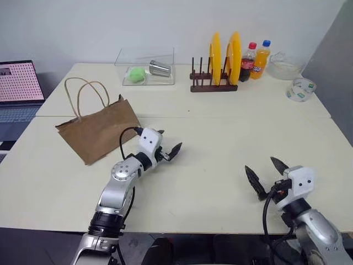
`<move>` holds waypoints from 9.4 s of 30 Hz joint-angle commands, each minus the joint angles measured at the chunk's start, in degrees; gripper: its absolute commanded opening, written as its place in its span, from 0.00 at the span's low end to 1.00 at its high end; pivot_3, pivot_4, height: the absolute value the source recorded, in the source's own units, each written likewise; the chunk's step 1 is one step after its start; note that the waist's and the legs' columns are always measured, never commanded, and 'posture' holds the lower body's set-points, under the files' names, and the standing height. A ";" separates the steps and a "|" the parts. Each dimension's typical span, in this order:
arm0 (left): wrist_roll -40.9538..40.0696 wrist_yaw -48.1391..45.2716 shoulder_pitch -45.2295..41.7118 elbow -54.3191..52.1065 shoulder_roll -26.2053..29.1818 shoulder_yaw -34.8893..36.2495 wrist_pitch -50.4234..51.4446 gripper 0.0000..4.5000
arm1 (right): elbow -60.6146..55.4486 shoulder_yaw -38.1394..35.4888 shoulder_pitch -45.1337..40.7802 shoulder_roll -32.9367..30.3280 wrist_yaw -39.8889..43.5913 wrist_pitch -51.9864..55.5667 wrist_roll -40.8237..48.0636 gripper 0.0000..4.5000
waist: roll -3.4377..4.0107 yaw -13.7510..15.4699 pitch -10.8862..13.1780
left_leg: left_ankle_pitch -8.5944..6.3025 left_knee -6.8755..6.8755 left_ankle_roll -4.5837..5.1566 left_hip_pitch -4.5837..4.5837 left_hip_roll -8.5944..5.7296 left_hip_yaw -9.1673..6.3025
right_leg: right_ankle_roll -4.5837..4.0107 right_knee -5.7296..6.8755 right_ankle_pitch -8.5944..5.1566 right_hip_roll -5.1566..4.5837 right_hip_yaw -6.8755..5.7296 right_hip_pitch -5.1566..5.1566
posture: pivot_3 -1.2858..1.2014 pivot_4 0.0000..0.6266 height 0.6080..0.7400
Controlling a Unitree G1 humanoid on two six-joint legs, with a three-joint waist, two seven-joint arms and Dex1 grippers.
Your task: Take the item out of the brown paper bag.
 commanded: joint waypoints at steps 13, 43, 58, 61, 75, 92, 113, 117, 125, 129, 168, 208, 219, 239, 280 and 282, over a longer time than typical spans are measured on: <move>-11.14 3.25 2.30 -19.58 6.16 16.78 17.67 0.97 | -5.39 0.63 -19.05 -16.02 12.22 15.79 19.26 1.00 | -0.17 0.26 0.04 | -0.01 0.03 0.01 -0.11 0.01 -0.09 | -0.01 -0.04 0.00 -0.02 -0.13 -0.02 | 0.52 0.24 1.00; 5.95 -45.18 -45.35 59.83 45.44 -1.02 1.89 0.97 | 3.37 13.51 -35.02 -17.15 22.83 14.72 12.44 1.00 | -0.27 -1.50 0.19 | 0.00 0.01 0.00 -0.24 0.05 -0.20 | -0.03 0.07 0.00 0.15 -0.33 -0.24 | 0.52 0.24 1.00; 5.06 -51.98 -49.41 65.05 47.34 4.96 4.54 0.97 | -0.52 13.61 -35.05 -18.33 25.09 15.42 13.77 1.00 | -0.46 -2.75 0.30 | 0.00 0.08 0.00 -0.24 0.06 -0.30 | -0.02 0.30 -0.01 0.16 -0.38 -0.28 | 0.52 0.24 1.00; 5.09 -52.93 -44.15 62.57 49.56 5.69 4.68 0.97 | -0.25 13.31 -35.12 -18.55 25.63 15.55 14.10 1.00 | -0.45 -3.45 0.30 | 0.00 0.07 0.01 -0.21 0.09 -0.22 | -0.04 0.41 -0.02 0.15 -0.33 -0.42 | 0.52 0.24 1.00; 7.23 -47.60 -42.86 65.44 46.75 5.33 2.45 0.97 | 4.42 16.36 -42.36 -17.59 29.79 15.75 13.10 1.00 | -0.61 -2.67 0.34 | 0.02 0.16 -0.02 -0.26 0.11 -0.27 | -0.14 0.86 -0.07 0.14 -0.46 -0.61 | 0.52 0.24 1.00; 13.41 -45.55 -47.03 71.78 42.41 2.02 -1.32 0.59 | 1.11 15.41 -43.28 -18.06 27.60 19.70 13.58 1.00 | -0.65 -3.06 0.34 | 0.02 0.24 -0.02 -0.36 0.12 -0.31 | -0.15 0.90 -0.07 0.08 -0.69 -0.70 | 0.52 0.24 1.00; 12.65 -50.15 -52.70 70.03 37.52 2.89 -5.15 0.01 | -1.33 8.73 -41.85 -13.51 18.51 22.64 18.84 1.00 | -0.65 -2.78 0.34 | 0.02 0.32 -0.02 -0.39 0.01 -0.36 | -0.15 0.91 -0.07 -0.22 -1.14 -0.65 | 0.52 0.24 1.00; 13.90 -52.34 -56.47 69.07 33.76 0.72 -9.37 0.01 | -4.81 6.16 -37.64 -14.85 15.87 24.12 19.51 1.00 | -0.70 -2.27 0.36 | 0.02 0.38 -0.03 -0.49 -0.05 -0.45 | -0.15 0.89 -0.07 -0.29 -1.23 -0.65 | 0.52 0.24 1.00; 16.21 -55.38 -63.29 70.32 23.05 -3.40 -18.44 0.01 | -13.29 2.47 -26.70 -14.01 6.32 25.10 18.68 1.00 | -0.74 -2.59 0.38 | 0.02 0.85 -0.02 -1.10 -0.21 -0.46 | -0.12 0.98 -0.05 -0.44 -1.28 -0.98 | 0.52 0.24 1.00; 19.47 -51.66 -66.74 72.42 14.05 -6.64 -27.08 0.01 | -17.93 2.61 -20.48 -12.94 0.16 24.50 15.00 1.00 | -0.76 -2.56 0.40 | 0.02 0.89 -0.01 -1.15 -0.23 -0.46 | -0.12 1.02 -0.04 -0.44 -1.29 -1.00 | 0.52 0.24 1.00; 20.20 -48.77 -70.33 77.67 6.97 -1.12 -31.17 0.83 | -21.11 12.85 -11.13 -20.32 -21.70 16.32 15.88 1.00 | -0.86 -2.93 0.46 | 0.01 0.96 0.03 -1.12 -0.29 -0.31 | -0.09 1.24 -0.04 -0.47 -1.20 -1.05 | 0.52 0.24 1.00; -18.71 -20.61 10.40 -29.34 12.18 13.08 13.69 0.83 | 30.23 7.87 -51.43 -20.83 10.73 2.06 -4.56 0.32 | -0.66 -1.22 0.42 | -0.02 0.79 0.09 -0.15 -0.09 -0.09 | -0.14 0.96 -0.03 -0.51 -1.01 -0.21 | 0.52 0.24 1.00; -18.54 -23.20 9.85 -25.64 14.17 10.34 8.84 0.83 | 76.53 20.01 -78.87 -11.97 12.64 -14.43 -23.76 0.00 | -0.59 -1.46 0.47 | -0.01 0.71 0.08 -0.18 -0.10 -0.03 | -0.22 0.87 0.03 -0.52 -1.03 -0.28 | 0.52 0.24 1.00; -17.65 -26.75 9.49 -20.44 17.02 8.34 2.38 0.83 | 83.26 22.53 -82.26 -6.97 36.26 -24.25 -28.07 0.00 | -0.45 -2.09 0.55 | 0.07 0.60 -0.08 -0.32 -0.08 -0.04 | -0.23 0.85 0.03 -0.56 -0.99 -0.50 | 0.52 0.24 1.00; -2.40 -54.32 -13.34 9.15 15.61 -12.63 -40.15 1.00 | -21.11 -2.52 -1.09 -22.26 26.21 29.38 1.30 0.80 | -0.28 -0.05 0.62 | -0.08 0.58 0.19 -0.33 -0.11 -0.12 | -0.09 0.21 0.14 -0.52 -1.23 -0.09 | 0.52 0.24 1.00; -1.62 -53.84 -14.05 10.50 14.34 -13.53 -42.02 1.00 | -21.11 -2.54 1.13 -23.53 23.34 27.23 2.98 0.80 | -0.27 -0.17 0.62 | -0.08 0.61 0.19 -0.25 -0.09 -0.06 | -0.08 0.26 0.14 -0.53 -1.19 -0.05 | 0.52 0.24 1.00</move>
